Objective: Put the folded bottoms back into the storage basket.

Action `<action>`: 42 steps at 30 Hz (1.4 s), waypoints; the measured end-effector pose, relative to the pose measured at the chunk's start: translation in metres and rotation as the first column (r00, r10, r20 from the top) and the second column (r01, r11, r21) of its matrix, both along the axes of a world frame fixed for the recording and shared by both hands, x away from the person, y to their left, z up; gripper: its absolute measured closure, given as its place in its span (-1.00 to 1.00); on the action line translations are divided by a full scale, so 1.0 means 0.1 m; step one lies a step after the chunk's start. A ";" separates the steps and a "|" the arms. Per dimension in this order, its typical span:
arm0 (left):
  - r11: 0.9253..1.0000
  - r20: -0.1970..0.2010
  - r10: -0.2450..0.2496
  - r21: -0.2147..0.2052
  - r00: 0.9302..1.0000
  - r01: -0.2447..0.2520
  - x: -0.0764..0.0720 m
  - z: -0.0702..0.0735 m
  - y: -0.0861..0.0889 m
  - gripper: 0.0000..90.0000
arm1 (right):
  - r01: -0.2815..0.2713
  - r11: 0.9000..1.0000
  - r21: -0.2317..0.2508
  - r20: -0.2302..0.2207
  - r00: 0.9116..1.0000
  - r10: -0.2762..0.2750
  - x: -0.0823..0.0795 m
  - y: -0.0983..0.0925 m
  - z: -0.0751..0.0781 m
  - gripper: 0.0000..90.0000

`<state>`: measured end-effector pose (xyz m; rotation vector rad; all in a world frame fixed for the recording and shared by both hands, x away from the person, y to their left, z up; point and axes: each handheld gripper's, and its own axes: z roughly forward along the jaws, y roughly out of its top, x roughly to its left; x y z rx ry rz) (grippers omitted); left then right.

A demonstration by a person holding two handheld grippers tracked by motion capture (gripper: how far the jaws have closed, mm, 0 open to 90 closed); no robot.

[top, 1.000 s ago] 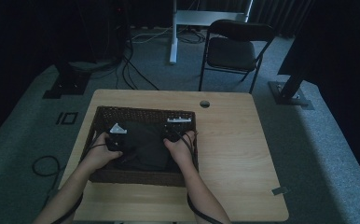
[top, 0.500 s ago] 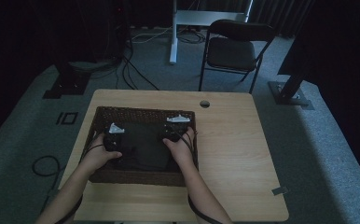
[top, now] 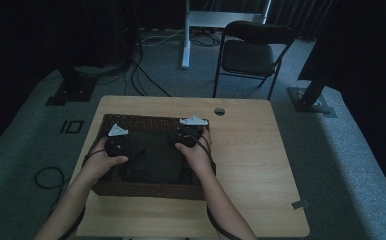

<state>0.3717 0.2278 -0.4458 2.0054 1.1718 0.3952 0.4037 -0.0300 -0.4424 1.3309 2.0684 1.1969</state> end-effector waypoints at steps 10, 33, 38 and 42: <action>0.998 0.025 -0.003 -0.070 1.000 0.004 -0.10 0.23 0.05 -0.57 | 0.003 0.999 0.038 -0.014 1.000 -0.002 -0.04 -0.14 0.13 -0.63; 0.990 0.073 0.005 -0.143 0.997 0.005 -0.41 0.47 0.14 -0.57 | 0.039 0.999 -0.006 0.061 0.997 -0.039 -0.21 -0.66 0.38 -0.65; 0.988 0.083 0.020 -0.153 0.996 -0.007 -0.48 0.47 0.19 -0.57 | 0.059 0.998 0.007 0.062 0.996 -0.059 -0.24 -0.84 0.39 -0.65; 0.986 0.083 0.024 -0.164 0.996 -0.010 -0.54 0.47 0.21 -0.57 | 0.094 0.995 0.026 0.050 0.994 -0.096 -0.26 -0.98 0.36 -0.65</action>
